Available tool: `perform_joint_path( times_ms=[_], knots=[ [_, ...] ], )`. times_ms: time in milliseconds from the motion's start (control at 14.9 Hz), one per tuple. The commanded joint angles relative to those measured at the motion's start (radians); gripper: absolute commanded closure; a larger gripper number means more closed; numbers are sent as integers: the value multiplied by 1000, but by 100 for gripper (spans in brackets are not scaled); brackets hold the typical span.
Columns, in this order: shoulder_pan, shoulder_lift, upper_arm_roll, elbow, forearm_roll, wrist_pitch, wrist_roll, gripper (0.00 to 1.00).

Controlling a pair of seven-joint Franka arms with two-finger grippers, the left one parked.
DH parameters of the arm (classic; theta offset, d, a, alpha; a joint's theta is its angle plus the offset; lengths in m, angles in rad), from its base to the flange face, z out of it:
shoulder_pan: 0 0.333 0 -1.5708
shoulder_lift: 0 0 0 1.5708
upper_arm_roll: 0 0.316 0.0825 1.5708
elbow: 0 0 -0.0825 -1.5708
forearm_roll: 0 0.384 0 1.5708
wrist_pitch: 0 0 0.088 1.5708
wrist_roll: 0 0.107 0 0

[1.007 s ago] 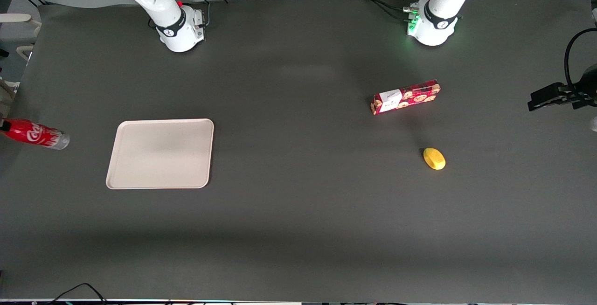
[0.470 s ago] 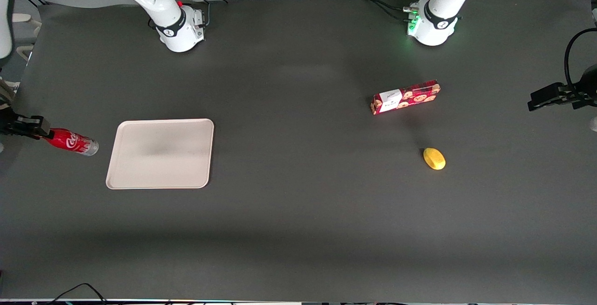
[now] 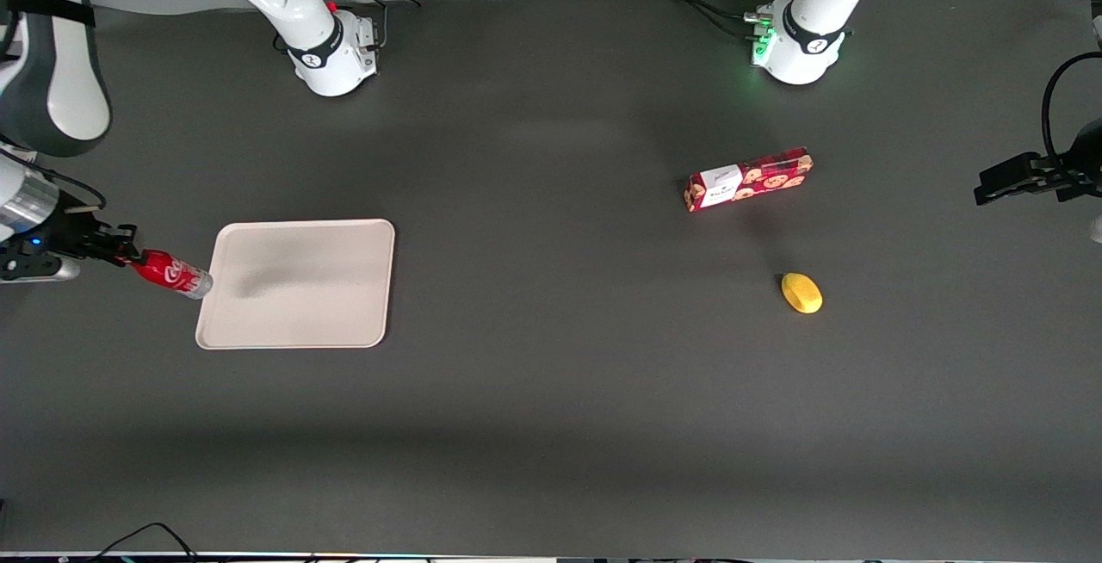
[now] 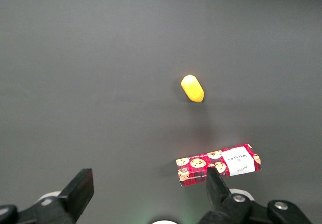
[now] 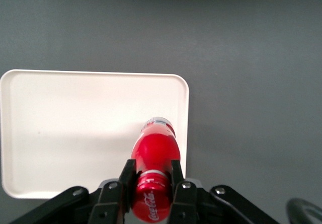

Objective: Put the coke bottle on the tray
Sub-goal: 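Lower the bottle onto the tray's edge and open the right gripper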

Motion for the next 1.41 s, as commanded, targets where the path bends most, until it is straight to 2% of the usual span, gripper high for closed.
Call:
perform_joint_path(
  times_ms=[0, 403, 1007, 1276, 1343],
  knots=[
    [-13, -22, -23, -117, 45, 133, -112, 100],
    [-15, 32, -23, -159, 45, 229, -115, 100],
    [-15, 67, -14, -156, 48, 249, -114, 100],
    [-13, 70, -11, -156, 67, 252, -114, 46],
    [-13, 70, -11, -156, 67, 254, -114, 19]
  ],
)
